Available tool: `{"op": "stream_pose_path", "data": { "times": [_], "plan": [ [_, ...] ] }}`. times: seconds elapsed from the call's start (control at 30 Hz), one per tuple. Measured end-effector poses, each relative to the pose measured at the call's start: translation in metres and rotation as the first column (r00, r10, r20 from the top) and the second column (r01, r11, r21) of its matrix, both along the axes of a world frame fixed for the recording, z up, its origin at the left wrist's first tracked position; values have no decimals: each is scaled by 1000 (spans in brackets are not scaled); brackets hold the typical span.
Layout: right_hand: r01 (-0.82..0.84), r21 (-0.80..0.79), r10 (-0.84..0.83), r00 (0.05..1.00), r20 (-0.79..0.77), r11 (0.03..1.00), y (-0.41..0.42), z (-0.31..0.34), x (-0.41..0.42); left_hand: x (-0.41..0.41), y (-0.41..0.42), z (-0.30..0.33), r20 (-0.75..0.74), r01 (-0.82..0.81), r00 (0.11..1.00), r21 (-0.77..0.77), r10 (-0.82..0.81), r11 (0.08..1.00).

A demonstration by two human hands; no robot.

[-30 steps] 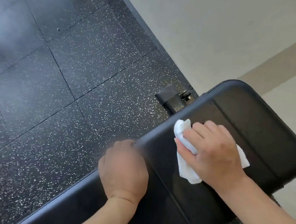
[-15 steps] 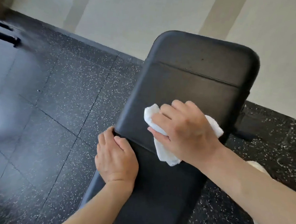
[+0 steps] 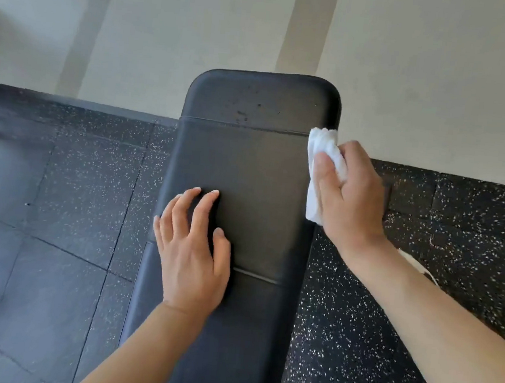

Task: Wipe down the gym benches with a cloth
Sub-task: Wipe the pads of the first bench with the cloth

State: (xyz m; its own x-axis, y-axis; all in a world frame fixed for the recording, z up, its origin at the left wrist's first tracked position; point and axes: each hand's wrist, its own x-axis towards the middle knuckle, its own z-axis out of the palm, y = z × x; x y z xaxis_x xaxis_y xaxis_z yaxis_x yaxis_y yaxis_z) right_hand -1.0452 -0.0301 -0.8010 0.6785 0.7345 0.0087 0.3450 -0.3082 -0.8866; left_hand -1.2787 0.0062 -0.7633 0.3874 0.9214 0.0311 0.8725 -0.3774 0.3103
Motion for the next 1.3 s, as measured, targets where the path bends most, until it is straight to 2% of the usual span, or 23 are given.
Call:
{"op": "stream_pose_path", "data": {
  "times": [0.13,0.33,0.43,0.63,0.73,1.0,1.1,1.3],
  "plan": [
    [209,-7,-207,962,-177,978,-32,-8,-41,6,-7,-14,24,-37,999,49,36,998],
    [178,-102,-204,906,-370,979,-102,-11,-103,6,-7,-15,-3,-45,999,42,45,998],
    [184,-83,-202,900,-387,979,-75,-10,-80,5,-5,-16,-21,-47,999,44,48,998],
    [366,-33,-356,874,-332,930,22,-17,-3,7,-5,-15,-55,-43,997,41,45,998],
    [335,-39,-328,885,-331,941,11,-13,-13,5,-4,-18,-71,-42,997,41,44,998],
    [191,-99,-214,909,-357,977,-83,1,-91,8,-5,-17,-83,-54,995,45,58,998],
    [207,-87,-224,907,-356,975,-63,3,-75,9,-6,-15,-78,-52,995,45,55,998],
    [359,-54,-356,878,-320,932,26,-3,-2,10,-5,-15,-92,-56,994,33,59,998]
  ]
}}
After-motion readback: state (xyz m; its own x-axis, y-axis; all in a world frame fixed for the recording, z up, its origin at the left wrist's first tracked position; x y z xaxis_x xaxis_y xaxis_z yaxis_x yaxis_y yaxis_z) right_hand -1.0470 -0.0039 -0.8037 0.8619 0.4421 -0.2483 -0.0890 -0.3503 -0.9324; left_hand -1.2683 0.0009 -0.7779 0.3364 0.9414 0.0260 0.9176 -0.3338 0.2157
